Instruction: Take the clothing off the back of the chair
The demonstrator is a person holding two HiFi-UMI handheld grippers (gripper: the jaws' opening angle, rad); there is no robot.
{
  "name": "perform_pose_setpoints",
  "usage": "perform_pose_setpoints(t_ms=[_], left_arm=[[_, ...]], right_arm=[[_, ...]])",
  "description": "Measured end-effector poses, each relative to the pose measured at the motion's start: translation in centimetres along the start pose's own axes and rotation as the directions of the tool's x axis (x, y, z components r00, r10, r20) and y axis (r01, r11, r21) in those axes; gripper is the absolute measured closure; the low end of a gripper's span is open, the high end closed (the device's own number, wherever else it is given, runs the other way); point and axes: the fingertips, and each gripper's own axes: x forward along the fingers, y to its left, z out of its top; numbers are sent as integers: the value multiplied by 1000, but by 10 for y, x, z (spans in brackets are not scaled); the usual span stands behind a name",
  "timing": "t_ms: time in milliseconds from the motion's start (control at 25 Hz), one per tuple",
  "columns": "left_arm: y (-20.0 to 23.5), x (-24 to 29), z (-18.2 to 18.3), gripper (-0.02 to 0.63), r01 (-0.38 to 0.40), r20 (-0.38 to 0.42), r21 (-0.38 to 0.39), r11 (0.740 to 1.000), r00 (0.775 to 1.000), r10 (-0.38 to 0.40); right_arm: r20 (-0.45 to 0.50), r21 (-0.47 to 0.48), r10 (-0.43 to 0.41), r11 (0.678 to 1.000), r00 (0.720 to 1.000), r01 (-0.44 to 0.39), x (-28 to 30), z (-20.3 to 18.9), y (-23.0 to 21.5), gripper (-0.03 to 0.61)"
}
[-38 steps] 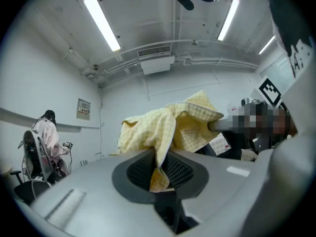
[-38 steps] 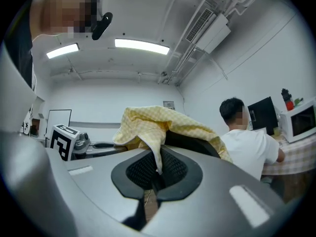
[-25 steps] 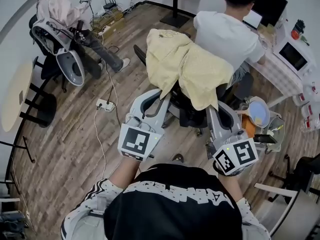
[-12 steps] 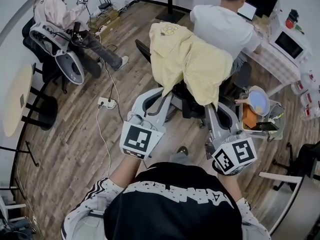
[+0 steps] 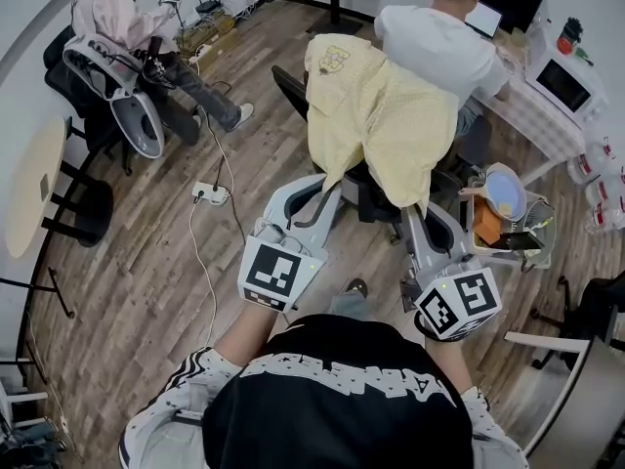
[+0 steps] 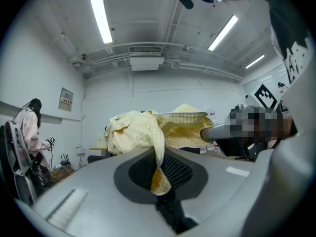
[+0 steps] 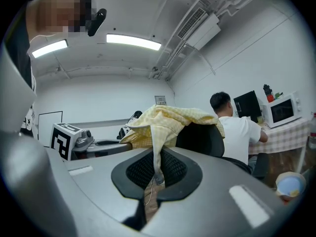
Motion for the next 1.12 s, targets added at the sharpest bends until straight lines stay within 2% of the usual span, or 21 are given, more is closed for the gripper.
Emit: perform_pose_setpoints(t_ms=[360,1120], left_arm=[[-22,-23,-9,592,11,3,-3,1000,1000,-11],[-37,-56,-12,593,34,5,-13,999,999,-34]], right_arm=[[5,1,-16,1000,1000,16,-25,-12,12,561],[0,-12,-53,999,999,53,-49,-20,36,561]])
